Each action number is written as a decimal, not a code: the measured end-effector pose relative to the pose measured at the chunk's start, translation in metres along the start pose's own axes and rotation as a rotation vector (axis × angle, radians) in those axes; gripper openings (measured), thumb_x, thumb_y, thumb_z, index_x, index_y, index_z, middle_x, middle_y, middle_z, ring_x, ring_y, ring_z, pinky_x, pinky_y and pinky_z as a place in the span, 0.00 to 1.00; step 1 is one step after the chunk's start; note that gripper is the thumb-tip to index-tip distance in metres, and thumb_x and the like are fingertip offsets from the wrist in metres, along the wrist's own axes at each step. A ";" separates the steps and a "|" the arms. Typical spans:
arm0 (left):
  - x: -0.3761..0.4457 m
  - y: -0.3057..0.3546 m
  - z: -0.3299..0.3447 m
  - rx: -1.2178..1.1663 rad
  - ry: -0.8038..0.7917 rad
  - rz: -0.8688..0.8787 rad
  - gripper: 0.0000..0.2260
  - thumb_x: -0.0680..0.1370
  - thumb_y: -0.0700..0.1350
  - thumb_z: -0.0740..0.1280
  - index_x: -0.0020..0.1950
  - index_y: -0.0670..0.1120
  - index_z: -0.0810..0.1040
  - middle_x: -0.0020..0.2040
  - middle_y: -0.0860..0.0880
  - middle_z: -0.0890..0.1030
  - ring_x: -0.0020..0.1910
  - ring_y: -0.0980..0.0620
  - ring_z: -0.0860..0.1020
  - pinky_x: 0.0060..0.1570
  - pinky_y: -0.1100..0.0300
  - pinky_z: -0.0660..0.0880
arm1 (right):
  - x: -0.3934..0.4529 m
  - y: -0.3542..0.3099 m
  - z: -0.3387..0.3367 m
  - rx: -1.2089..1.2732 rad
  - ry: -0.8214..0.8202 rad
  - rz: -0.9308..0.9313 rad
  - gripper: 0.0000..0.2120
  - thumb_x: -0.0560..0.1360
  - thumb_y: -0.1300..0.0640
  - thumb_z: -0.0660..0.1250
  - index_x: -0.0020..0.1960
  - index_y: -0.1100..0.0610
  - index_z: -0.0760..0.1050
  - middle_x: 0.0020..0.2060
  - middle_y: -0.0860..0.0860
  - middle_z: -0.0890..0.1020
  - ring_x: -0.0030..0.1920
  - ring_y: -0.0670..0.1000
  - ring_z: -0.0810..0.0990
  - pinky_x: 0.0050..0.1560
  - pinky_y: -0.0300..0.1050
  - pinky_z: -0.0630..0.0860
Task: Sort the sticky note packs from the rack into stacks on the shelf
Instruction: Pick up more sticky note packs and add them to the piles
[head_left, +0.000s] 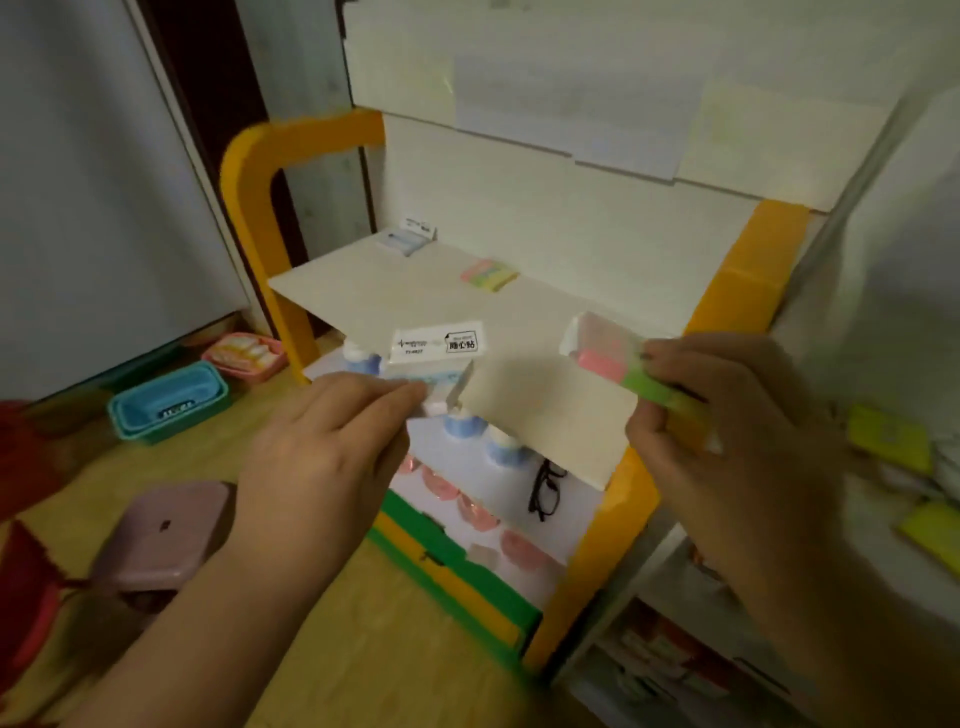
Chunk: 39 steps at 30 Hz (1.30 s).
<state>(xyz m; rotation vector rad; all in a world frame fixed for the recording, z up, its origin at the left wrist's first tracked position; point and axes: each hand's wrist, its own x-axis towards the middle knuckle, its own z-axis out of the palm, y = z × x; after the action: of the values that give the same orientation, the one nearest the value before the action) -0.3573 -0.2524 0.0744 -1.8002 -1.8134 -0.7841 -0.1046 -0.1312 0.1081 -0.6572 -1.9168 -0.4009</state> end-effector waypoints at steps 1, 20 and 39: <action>-0.001 -0.007 0.003 -0.008 -0.002 0.012 0.12 0.78 0.43 0.66 0.61 0.46 0.82 0.54 0.46 0.82 0.52 0.46 0.79 0.49 0.51 0.76 | 0.000 -0.003 0.001 0.048 -0.063 -0.016 0.04 0.75 0.66 0.67 0.47 0.66 0.80 0.47 0.59 0.82 0.50 0.53 0.79 0.57 0.35 0.74; 0.008 -0.185 0.026 -0.033 -0.072 0.068 0.12 0.79 0.47 0.65 0.58 0.44 0.83 0.57 0.48 0.83 0.54 0.48 0.80 0.59 0.53 0.74 | -0.003 -0.080 0.152 0.007 -0.204 0.018 0.11 0.76 0.57 0.68 0.49 0.65 0.83 0.46 0.58 0.85 0.47 0.57 0.83 0.50 0.52 0.82; 0.161 -0.286 0.159 -0.045 -0.165 0.273 0.13 0.74 0.43 0.68 0.57 0.46 0.82 0.56 0.47 0.82 0.54 0.49 0.77 0.53 0.52 0.75 | 0.039 0.004 0.323 -0.003 -0.105 0.337 0.06 0.74 0.61 0.71 0.47 0.63 0.83 0.45 0.56 0.82 0.46 0.56 0.80 0.59 0.34 0.69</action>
<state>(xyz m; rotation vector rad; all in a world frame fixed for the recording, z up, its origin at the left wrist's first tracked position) -0.6368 -0.0206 0.0472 -2.1392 -1.6075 -0.5903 -0.3493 0.0581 0.0085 -1.0004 -1.8587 -0.1583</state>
